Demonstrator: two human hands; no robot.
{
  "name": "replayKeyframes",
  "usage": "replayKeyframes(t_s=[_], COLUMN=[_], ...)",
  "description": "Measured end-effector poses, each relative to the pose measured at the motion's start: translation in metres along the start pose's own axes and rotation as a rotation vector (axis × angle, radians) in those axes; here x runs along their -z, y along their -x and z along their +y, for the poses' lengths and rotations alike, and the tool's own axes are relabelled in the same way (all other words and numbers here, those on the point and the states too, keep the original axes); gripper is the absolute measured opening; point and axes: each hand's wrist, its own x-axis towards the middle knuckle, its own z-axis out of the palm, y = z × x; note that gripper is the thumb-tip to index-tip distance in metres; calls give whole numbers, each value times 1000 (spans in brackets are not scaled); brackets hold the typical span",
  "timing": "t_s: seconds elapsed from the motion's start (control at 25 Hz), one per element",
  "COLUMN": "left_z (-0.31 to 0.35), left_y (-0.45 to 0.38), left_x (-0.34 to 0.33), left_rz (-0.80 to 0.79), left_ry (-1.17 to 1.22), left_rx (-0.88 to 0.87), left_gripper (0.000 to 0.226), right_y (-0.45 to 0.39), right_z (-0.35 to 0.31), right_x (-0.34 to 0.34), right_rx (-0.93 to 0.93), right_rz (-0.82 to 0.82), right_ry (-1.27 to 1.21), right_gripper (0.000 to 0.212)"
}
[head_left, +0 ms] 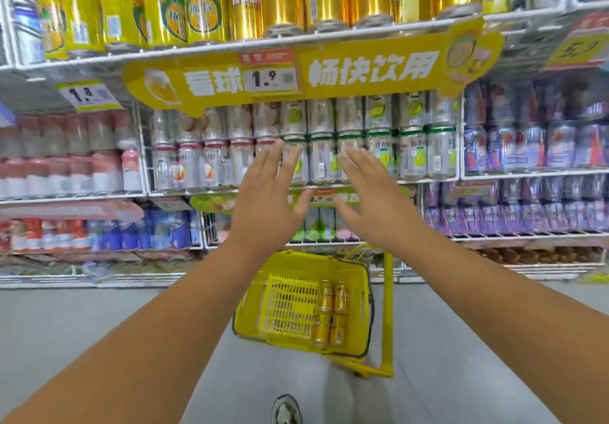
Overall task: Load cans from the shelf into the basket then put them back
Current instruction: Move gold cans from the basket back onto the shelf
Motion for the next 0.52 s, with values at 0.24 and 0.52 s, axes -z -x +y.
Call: replayKeyframes(t_s=[0.24,0.52], left_z=[-34,-65], left_y=[41,82], left_x=[-89,-196], left_rz=[-137,-278], left_ry=[96,98], left_rx=[15,5], left_gripper=[75,77], right_y=[30,60], right_z=[5,22], right_x=[-102,-206], right_rx=[-152,-345], right_rz=[-113,-138], right_ry=[-98,-84], right_gripper=[77,76])
